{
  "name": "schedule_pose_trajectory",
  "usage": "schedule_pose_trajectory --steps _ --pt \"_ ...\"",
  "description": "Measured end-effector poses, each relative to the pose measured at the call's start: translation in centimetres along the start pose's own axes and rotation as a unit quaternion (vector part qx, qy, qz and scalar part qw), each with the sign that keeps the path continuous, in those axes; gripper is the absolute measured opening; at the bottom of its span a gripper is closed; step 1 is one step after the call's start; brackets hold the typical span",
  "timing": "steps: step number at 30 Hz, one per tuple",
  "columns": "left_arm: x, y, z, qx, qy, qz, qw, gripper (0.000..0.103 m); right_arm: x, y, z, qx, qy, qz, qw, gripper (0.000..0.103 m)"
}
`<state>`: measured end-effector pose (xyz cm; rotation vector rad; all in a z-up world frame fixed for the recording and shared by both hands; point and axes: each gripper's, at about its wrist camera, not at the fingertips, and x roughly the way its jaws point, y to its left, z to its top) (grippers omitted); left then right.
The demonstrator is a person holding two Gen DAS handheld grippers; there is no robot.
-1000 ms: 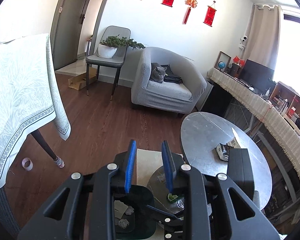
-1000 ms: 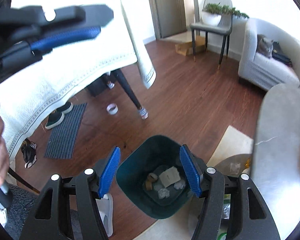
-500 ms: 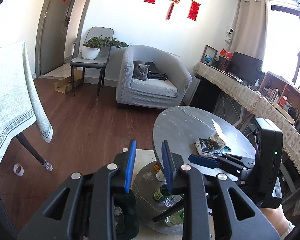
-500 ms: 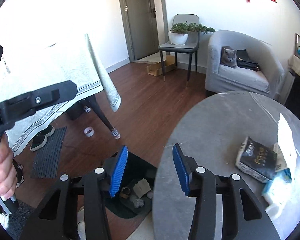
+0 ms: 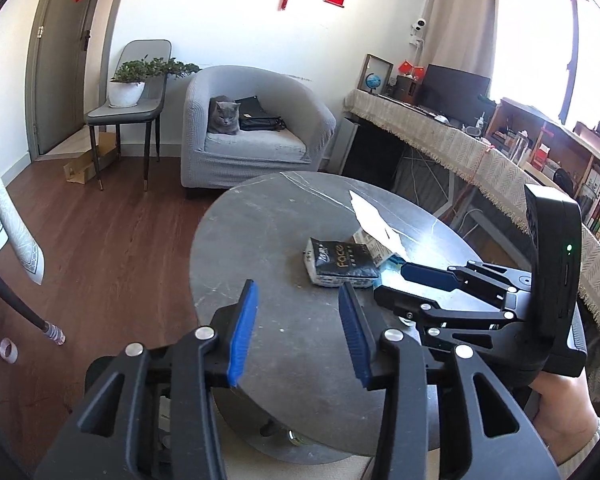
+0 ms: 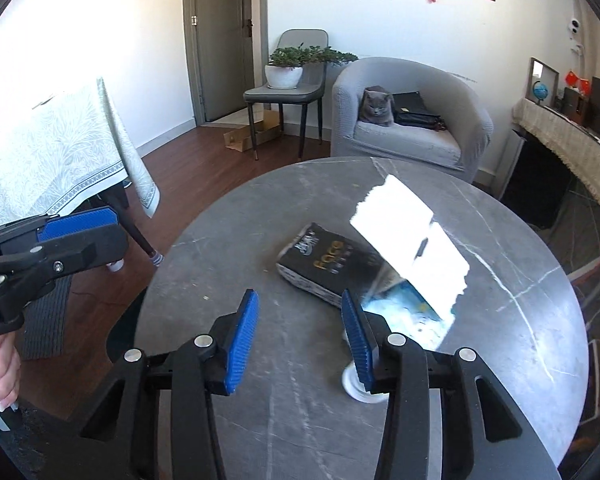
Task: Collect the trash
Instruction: 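Move both tools back over the table toward the small white plastic lid, then grasp the small white plastic lid with the left tool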
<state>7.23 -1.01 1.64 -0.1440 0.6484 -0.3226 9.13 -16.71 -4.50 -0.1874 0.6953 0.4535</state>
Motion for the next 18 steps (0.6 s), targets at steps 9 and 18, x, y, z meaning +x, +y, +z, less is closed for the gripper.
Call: schedule_pose_trajectory --steps 9,18 --pt "5.9 -6.2 -1.1 0.034 0.042 -0.034 0.998 0.051 -2.0 -6.4 -0.8 0.035 -0.016 -0.036 0.999 0.044" --pt "10.3 -10.2 -2.5 0.069 0.075 -0.032 0.9943 0.056 -2.2 -9.1 -1.1 0.049 -0.015 -0.042 0.998 0.044"
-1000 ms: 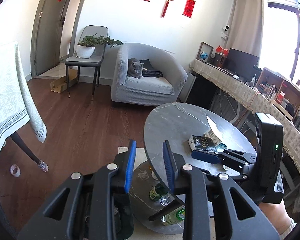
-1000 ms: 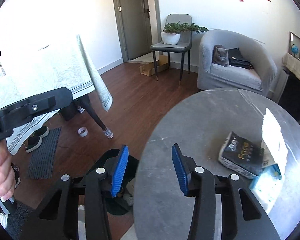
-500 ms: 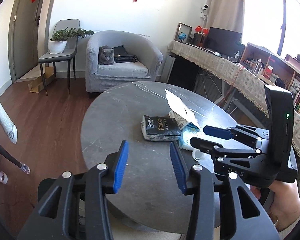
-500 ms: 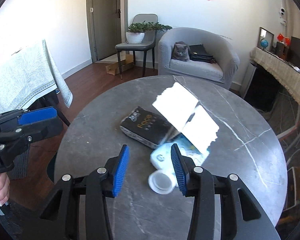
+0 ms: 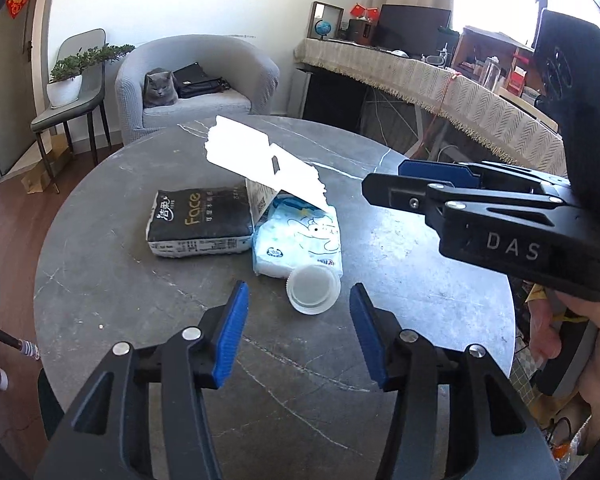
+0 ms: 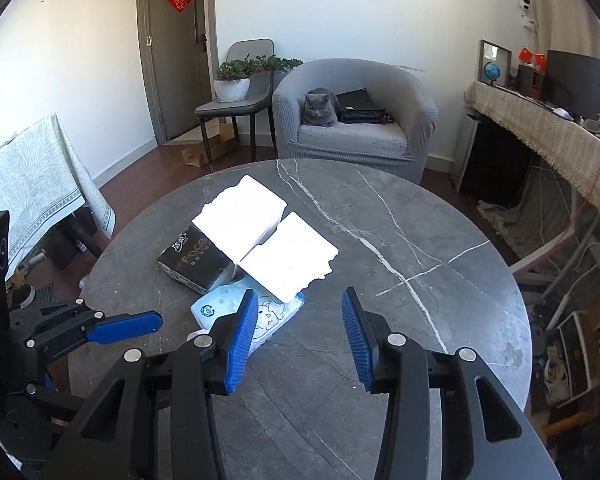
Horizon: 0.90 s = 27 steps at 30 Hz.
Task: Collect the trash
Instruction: 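Grasp the small white plastic lid with the left tool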
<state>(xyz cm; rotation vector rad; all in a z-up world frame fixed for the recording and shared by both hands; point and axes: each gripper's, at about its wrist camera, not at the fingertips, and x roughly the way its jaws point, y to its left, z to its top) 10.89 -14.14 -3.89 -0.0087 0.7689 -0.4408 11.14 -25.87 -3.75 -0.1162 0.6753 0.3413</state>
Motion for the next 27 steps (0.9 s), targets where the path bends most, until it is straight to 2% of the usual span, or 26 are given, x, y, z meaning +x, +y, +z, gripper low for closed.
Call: schedule_pose_trajectory --steps 2,8,9,11,13,18,23,25,27 --pt "0.7 0.2 0.2 -0.005 0.006 -0.002 1.0 0.056 0.0 -0.3 -0.2 -0.003 0.002 0.001 1.0 0.044" --pt "2.0 0.0 0.6 -0.009 0.013 -0.002 0.9999 0.053 0.3 -0.8 -0.5 -0.01 0.008 -0.004 1.0 0.054" --pt "2.0 -0.1 0.5 -0.007 0.017 0.0 0.9998 0.05 0.3 -0.7 -0.5 -0.012 0.008 -0.004 1.0 0.055" --pt "2.1 0.1 0.5 -0.007 0.02 0.002 0.9998 0.038 0.4 -0.4 -0.3 -0.018 0.006 -0.004 1.0 0.057" --pt "2.1 0.3 0.5 -0.003 0.024 0.006 0.9997 0.034 0.5 -0.1 -0.2 -0.023 0.004 -0.003 1.0 0.058" --pt "1.6 1.7 0.6 -0.017 0.024 -0.01 0.9995 0.033 1.3 0.7 0.4 -0.032 0.006 -0.002 0.999 0.06" --pt "0.0 3.2 1.0 -0.025 0.006 -0.013 0.9996 0.033 2.2 2.0 1.0 -0.039 0.009 -0.002 0.999 0.06" --pt "-0.6 4.0 1.0 -0.03 0.003 -0.011 0.9995 0.033 2.7 2.6 1.1 -0.043 0.01 -0.003 0.999 0.066" --pt "-1.0 4.7 1.1 -0.035 0.001 -0.007 0.9993 0.033 3.1 3.2 1.3 -0.046 0.012 -0.004 0.999 0.067"
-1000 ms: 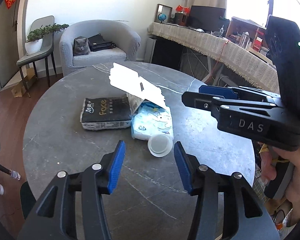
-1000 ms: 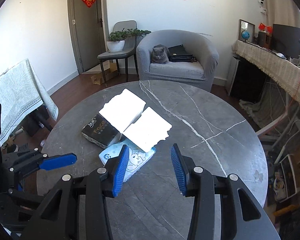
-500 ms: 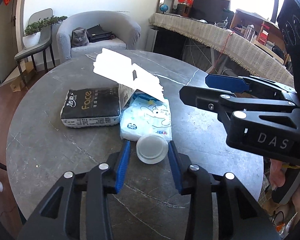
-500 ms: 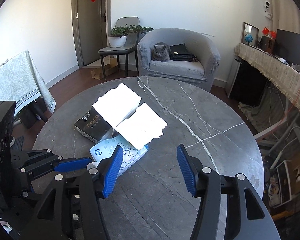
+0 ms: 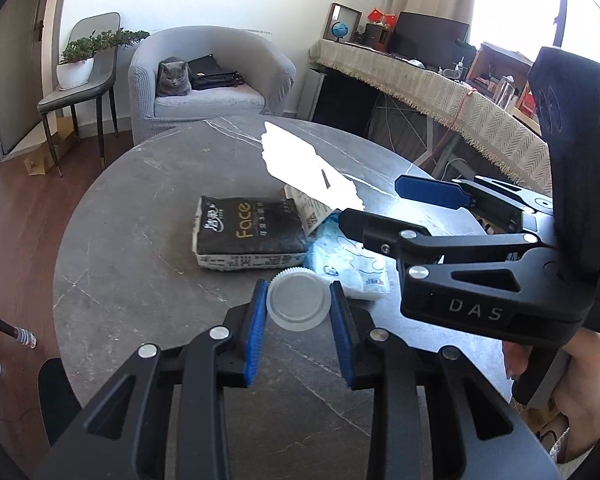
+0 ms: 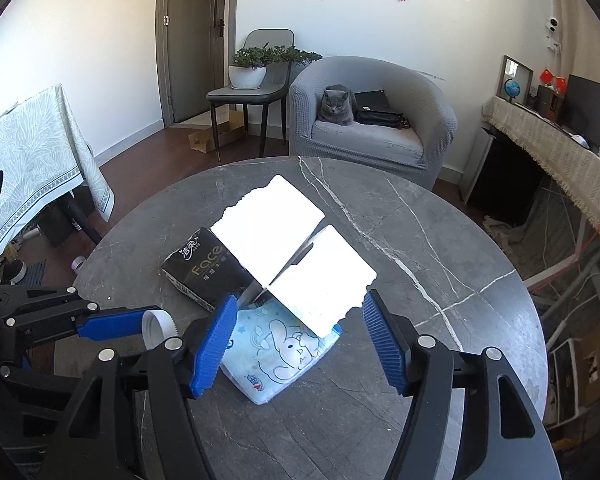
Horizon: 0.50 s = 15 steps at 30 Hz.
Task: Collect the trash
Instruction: 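Grasp the small white plastic lid with the left tool, then grasp the torn white paper strip with the right tool while the left tool holds the lid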
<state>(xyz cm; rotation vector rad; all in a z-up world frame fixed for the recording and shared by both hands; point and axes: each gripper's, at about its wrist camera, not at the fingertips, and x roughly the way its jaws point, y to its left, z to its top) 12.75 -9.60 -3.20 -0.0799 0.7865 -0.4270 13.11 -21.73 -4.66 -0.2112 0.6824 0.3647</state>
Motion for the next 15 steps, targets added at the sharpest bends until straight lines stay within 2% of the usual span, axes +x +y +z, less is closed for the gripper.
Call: schedule_pose_trajectory --steps 15 --pt "-3.7 4.3 -0.1 -0.02 -0.016 0.012 0.9996 0.033 3.0 1.5 1.3 0.022 0.018 -0.015 0.999 0.067"
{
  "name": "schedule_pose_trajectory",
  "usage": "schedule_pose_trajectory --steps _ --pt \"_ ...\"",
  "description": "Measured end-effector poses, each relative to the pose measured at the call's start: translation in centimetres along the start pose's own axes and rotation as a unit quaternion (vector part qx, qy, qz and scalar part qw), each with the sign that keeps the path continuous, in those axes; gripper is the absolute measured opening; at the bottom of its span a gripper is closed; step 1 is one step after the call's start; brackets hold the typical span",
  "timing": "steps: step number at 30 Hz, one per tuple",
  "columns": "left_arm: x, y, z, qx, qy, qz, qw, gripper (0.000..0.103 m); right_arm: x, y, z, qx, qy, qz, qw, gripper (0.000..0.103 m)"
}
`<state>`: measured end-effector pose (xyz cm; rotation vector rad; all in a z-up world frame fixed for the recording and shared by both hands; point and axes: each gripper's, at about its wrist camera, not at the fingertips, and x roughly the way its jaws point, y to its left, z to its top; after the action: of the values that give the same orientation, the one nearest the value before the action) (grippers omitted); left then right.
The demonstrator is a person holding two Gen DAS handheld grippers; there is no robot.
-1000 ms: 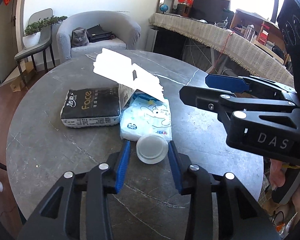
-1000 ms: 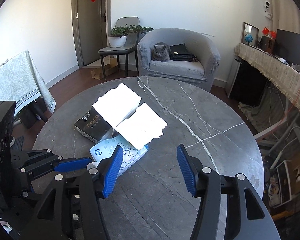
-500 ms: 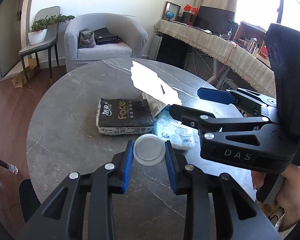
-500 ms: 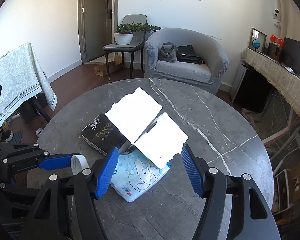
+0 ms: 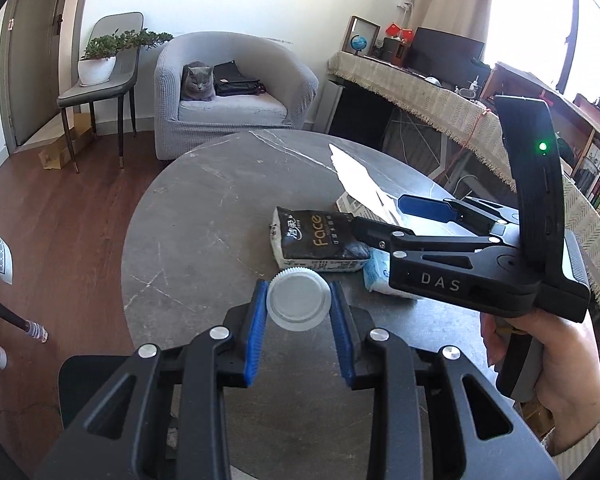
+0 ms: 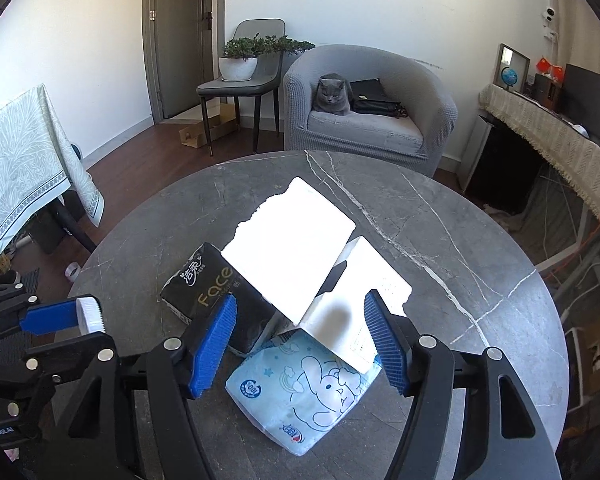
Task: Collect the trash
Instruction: 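Grasp the torn white paper strip with the right tool while the left tool holds the lid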
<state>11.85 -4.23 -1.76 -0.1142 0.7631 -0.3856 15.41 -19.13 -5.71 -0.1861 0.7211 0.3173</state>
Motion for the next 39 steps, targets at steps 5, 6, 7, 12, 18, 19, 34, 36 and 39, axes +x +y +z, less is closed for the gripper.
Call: schedule_pose_trajectory --steps 5,6,7,12,18,19,34,36,39 --pt "-1.1 0.9 -0.2 -0.004 -0.005 0.005 1.0 0.033 0.9 0.2 0.3 0.005 0.005 -0.027 1.0 0.067" --pt "-1.4 1.1 -0.2 -0.005 -0.006 0.006 1.0 0.033 1.1 0.2 0.4 0.009 0.005 -0.032 0.999 0.067" --pt "-1.5 1.4 -0.3 -0.007 -0.006 0.007 0.9999 0.033 1.3 0.1 0.4 0.014 0.004 -0.036 0.999 0.067" --pt "-2.1 2.4 -0.4 -0.011 -0.005 0.012 0.9998 0.033 2.0 0.0 0.9 0.036 0.001 -0.043 0.998 0.067" --pt "-2.9 3.6 -0.5 -0.015 -0.007 0.019 0.9997 0.033 2.6 -0.3 1.2 0.056 -0.002 -0.067 0.996 0.058" --pt "-3.0 4.0 -0.5 -0.016 -0.008 0.02 0.9997 0.033 2.7 -0.5 1.2 0.062 0.002 -0.07 0.996 0.054" --pt "-5.7 8.6 -0.6 -0.039 -0.02 0.042 0.9982 0.033 1.5 -0.1 2.8 0.084 -0.045 -0.089 0.991 0.004" --pt "-5.8 9.3 -0.8 -0.042 -0.02 0.045 0.9979 0.033 1.3 0.2 3.2 0.086 -0.053 -0.084 0.991 0.004" --pt "-6.1 10.5 -1.1 -0.047 -0.017 0.052 0.9974 0.033 0.7 1.2 3.8 0.083 -0.069 -0.079 0.991 0.003"
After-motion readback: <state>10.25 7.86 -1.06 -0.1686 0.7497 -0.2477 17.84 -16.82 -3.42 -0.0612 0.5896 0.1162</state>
